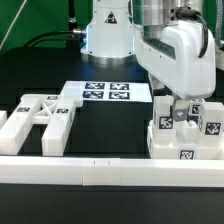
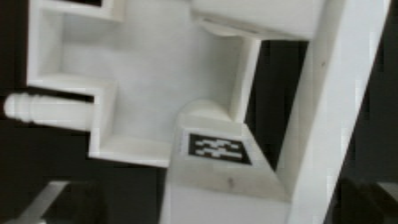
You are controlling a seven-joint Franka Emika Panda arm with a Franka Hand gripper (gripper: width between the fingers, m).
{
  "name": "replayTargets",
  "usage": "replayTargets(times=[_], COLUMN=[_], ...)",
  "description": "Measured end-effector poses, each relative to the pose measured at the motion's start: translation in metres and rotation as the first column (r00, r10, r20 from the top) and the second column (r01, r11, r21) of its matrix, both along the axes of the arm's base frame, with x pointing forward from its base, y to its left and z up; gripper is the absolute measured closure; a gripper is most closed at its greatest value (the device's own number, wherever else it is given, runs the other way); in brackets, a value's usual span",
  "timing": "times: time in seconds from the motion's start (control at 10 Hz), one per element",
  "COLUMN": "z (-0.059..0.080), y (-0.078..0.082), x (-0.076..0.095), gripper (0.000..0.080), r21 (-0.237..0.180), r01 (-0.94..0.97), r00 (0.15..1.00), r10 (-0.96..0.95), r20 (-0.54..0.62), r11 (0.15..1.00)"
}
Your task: Assemble chair
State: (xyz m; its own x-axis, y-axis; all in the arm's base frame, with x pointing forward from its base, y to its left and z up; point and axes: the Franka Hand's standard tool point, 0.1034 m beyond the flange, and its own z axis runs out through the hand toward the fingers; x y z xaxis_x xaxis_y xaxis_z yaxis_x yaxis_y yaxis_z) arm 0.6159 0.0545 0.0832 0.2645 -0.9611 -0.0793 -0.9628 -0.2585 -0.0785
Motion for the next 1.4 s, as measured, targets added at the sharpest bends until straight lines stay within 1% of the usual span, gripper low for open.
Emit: replayTargets(times=[0.1, 0.2, 0.3, 0.5, 0.6, 0.9, 1.1, 1.2, 1.3, 1.4], z=[0.0001, 0.0009, 0.001, 0.0005, 0.0004, -0.0001, -0.0009, -0.001, -0.0012, -0.0013], y=[0.0002, 0.0006, 0.0002, -0.0003, 0.0012, 0.0009, -0.0015, -0.0022, -0.0035, -0.0041], x=[0.0, 0.0004, 0.0005, 0.0003, 0.0001, -0.0001, 0.0, -0.0001, -0.0002, -0.0002], gripper=[0.0151, 0.0151, 0.0151, 0.0151, 0.0151, 0.0151, 0.0151, 0.0151, 0.0188, 0.0188], r21=[-0.006, -0.016, -0.024, -0.046, -0.051, -0.076, -0.098, -0.106, -0.112, -0.113], r01=[-0.093, -0.228, -0.322, -0.529, -0.577, -0.75, -0.852, -0.883, -0.905, -0.911], r00=[0.996, 0.973, 0.946, 0.846, 0.814, 0.655, 0.512, 0.456, 0.41, 0.395], r10=[0.093, 0.229, 0.323, 0.531, 0.579, 0.754, 0.858, 0.889, 0.912, 0.918], r20=[0.009, 0.022, 0.03, 0.044, 0.047, 0.054, 0.045, 0.041, 0.036, 0.035], r11=[0.996, 0.973, 0.946, 0.847, 0.815, 0.657, 0.514, 0.458, 0.411, 0.396])
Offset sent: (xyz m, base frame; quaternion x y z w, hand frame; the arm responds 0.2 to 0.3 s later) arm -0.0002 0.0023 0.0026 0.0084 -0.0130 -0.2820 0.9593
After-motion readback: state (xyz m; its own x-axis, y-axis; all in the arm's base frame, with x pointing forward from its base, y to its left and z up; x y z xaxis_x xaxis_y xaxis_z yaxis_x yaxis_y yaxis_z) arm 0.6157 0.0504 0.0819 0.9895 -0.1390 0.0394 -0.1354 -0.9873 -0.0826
